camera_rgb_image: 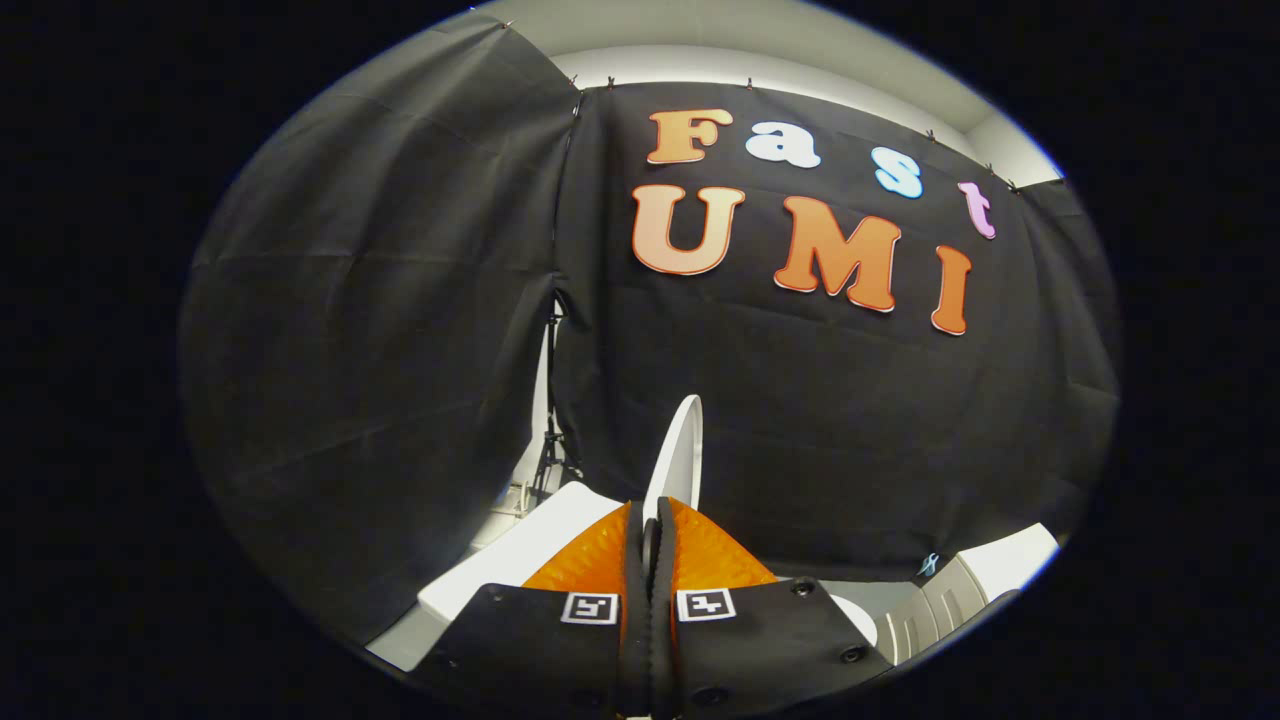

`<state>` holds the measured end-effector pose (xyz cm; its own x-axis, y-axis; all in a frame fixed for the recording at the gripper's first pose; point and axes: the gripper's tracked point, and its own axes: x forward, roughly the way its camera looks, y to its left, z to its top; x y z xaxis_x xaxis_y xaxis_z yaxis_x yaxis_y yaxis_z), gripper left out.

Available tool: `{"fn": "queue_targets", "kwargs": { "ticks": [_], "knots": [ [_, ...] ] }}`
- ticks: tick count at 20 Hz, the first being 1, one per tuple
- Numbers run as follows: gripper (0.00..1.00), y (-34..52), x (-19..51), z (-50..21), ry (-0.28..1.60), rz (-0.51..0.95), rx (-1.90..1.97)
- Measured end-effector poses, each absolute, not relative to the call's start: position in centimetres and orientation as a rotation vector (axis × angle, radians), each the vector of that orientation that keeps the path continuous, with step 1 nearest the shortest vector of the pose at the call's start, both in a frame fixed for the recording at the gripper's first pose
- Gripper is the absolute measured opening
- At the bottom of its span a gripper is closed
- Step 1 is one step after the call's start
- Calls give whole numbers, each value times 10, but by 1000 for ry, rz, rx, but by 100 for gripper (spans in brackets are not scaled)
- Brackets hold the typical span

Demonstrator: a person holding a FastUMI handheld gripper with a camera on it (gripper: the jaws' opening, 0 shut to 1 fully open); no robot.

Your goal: Open the toilet lid.

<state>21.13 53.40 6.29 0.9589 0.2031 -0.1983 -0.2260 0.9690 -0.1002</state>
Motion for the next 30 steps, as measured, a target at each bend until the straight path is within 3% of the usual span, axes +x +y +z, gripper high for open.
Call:
{"fn": "queue_targets", "kwargs": {
  "ticks": [11,12,15,21,25,30],
  "knots": [
    [10,578,205,49,198,296,-87],
    [19,579,204,46,206,306,-61],
    [34,584,203,41,238,370,44],
    [85,542,195,72,169,379,82],
    [86,505,186,105,117,417,113],
    [88,411,192,139,79,363,184]
  ]
}}
